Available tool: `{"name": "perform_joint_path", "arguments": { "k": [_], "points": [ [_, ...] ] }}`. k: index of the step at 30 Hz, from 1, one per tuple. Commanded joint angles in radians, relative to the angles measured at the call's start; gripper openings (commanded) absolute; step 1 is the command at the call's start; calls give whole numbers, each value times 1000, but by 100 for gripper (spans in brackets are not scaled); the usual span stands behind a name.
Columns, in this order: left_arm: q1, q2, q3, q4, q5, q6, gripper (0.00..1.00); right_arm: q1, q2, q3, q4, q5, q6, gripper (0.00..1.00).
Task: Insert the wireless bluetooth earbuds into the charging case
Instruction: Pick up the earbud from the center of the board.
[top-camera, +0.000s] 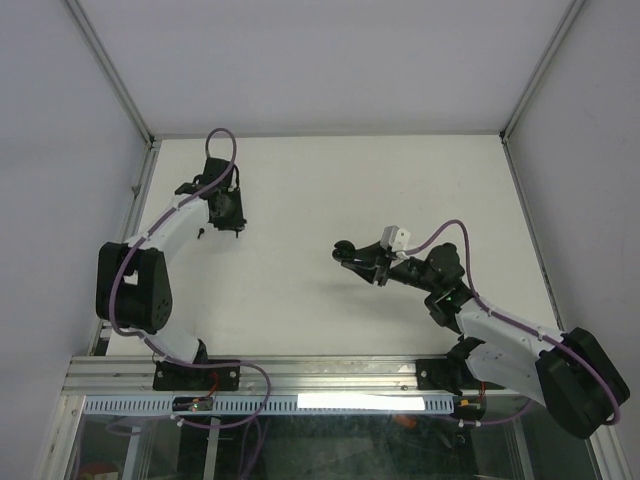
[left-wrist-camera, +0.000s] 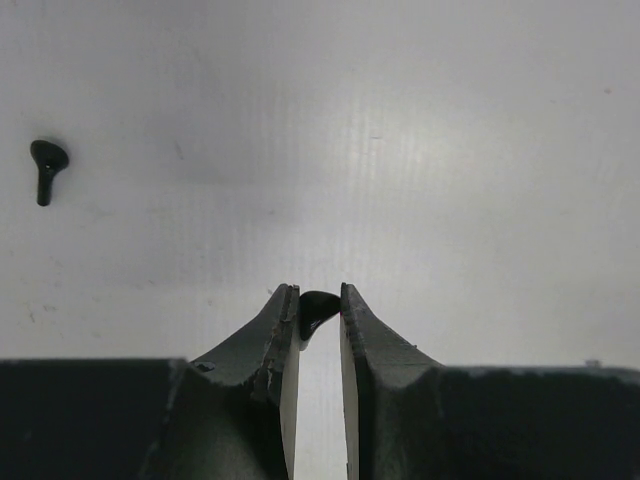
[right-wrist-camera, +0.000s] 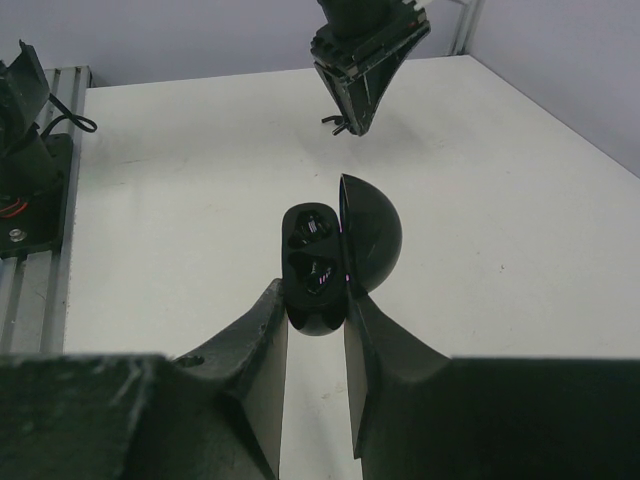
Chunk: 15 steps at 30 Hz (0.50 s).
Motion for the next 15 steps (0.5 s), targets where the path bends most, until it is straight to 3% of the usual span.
{"name": "perform_joint_path", "arguments": {
  "k": [1,15],
  "points": [
    [-71,-159,-51,95,10,-109,6,14,25,2,108,40,8,0],
    [-399,-482,-189,318,-103,-280,5,52,52,-11,229,159,17,0]
  ]
}}
